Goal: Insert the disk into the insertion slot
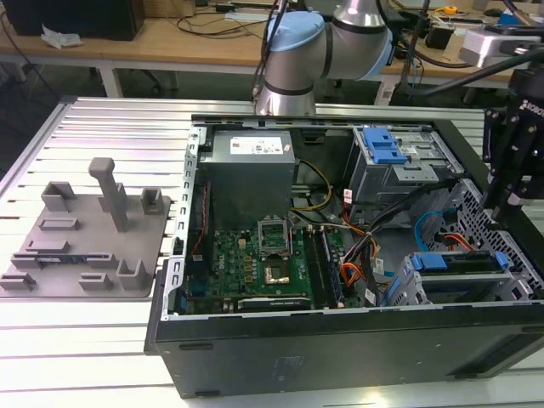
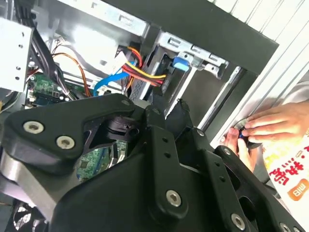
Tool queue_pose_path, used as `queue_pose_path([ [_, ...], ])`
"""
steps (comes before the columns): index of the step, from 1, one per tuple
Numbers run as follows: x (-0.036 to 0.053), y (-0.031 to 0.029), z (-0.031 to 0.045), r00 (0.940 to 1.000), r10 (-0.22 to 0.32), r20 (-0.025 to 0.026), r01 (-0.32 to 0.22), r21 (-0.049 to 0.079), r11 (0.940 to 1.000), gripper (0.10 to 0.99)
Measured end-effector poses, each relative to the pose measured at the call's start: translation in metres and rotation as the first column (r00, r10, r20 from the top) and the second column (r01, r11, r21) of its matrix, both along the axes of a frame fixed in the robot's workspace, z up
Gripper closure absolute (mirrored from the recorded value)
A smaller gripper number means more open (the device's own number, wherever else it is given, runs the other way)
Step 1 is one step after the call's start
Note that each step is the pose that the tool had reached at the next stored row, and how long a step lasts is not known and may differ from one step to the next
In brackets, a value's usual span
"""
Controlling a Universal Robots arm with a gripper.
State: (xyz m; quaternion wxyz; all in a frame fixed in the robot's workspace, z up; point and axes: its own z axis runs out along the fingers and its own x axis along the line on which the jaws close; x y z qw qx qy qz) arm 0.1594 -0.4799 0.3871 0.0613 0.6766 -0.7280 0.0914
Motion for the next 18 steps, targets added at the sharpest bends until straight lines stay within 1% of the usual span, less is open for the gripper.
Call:
queue_pose_path([
  [1, -0.0033, 0.0001, 0.0001, 1.0, 0.0, 0.0014, 0.0, 0.0, 1.0, 0.784],
  [3, -0.0117, 0.0002, -0.0001, 1.0, 0.0, 0.0017, 0.0, 0.0, 1.0, 0.784],
  [6, -0.0275, 0.0008, -0.0006, 1.0, 0.0, 0.0019, 0.0, 0.0, 1.0, 0.784],
  [7, -0.0341, 0.002, -0.0011, 1.0, 0.0, 0.0019, 0.0, 0.0, 1.0, 0.784],
  [8, -0.0368, 0.0027, -0.0019, 1.0, 0.001, 0.0026, -0.001, -0.001, 1.0, 0.784],
  [10, -0.0383, 0.0036, -0.0041, 1.0, 0.008, 0.0051, -0.008, -0.001, 1.0, 0.784],
  [11, -0.0382, 0.0063, -0.0044, 0.9998, 0.017, 0.0054, -0.017, -0.001, 0.9999, 0.784],
  [13, -0.0375, 0.0115, -0.0043, 0.9998, 0.018, 0.0054, -0.018, -0.003, 0.9998, 0.784],
  [14, -0.0338, 0.0141, -0.0045, 0.9998, 0.017, 0.0054, -0.017, -0.003, 0.9998, 0.784],
  [18, -0.0229, 0.0179, -0.0044, 0.9998, 0.018, 0.0047, -0.018, -0.003, 0.9998, 0.784],
])
